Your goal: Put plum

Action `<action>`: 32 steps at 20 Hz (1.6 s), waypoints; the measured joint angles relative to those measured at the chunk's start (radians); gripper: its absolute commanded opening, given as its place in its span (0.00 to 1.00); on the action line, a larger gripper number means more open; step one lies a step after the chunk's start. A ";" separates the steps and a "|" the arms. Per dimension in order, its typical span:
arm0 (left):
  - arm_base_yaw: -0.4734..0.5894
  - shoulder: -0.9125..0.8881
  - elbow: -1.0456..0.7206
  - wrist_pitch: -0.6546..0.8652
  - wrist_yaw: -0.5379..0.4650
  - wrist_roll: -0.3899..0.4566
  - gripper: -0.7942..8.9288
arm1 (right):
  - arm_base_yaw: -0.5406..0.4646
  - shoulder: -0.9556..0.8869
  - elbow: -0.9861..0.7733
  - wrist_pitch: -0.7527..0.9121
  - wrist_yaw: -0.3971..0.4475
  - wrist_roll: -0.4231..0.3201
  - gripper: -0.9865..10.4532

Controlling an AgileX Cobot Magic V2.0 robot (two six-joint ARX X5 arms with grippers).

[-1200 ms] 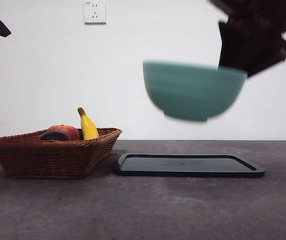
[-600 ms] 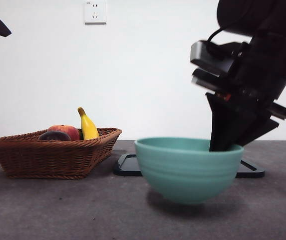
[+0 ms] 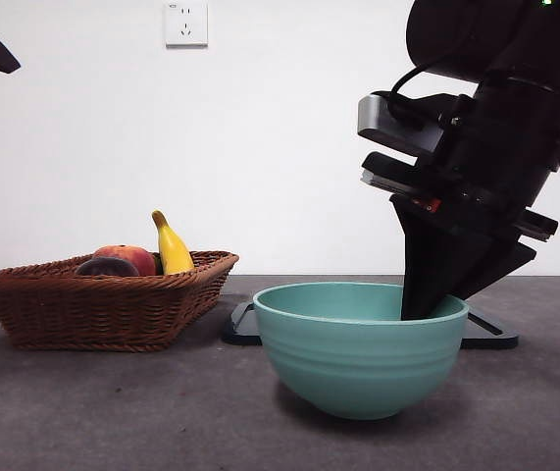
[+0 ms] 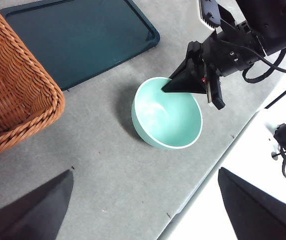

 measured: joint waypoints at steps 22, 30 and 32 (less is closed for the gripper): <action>0.000 0.000 0.000 -0.001 0.000 0.000 0.56 | -0.010 -0.372 0.195 -0.234 -0.014 0.007 0.29; 0.000 0.000 0.000 -0.017 0.000 0.000 0.56 | -0.010 -0.585 0.205 -0.471 -0.163 -0.004 0.29; 0.000 0.000 0.000 -0.017 0.000 0.000 0.56 | -0.010 -0.614 0.205 -0.531 -0.166 -0.008 0.29</action>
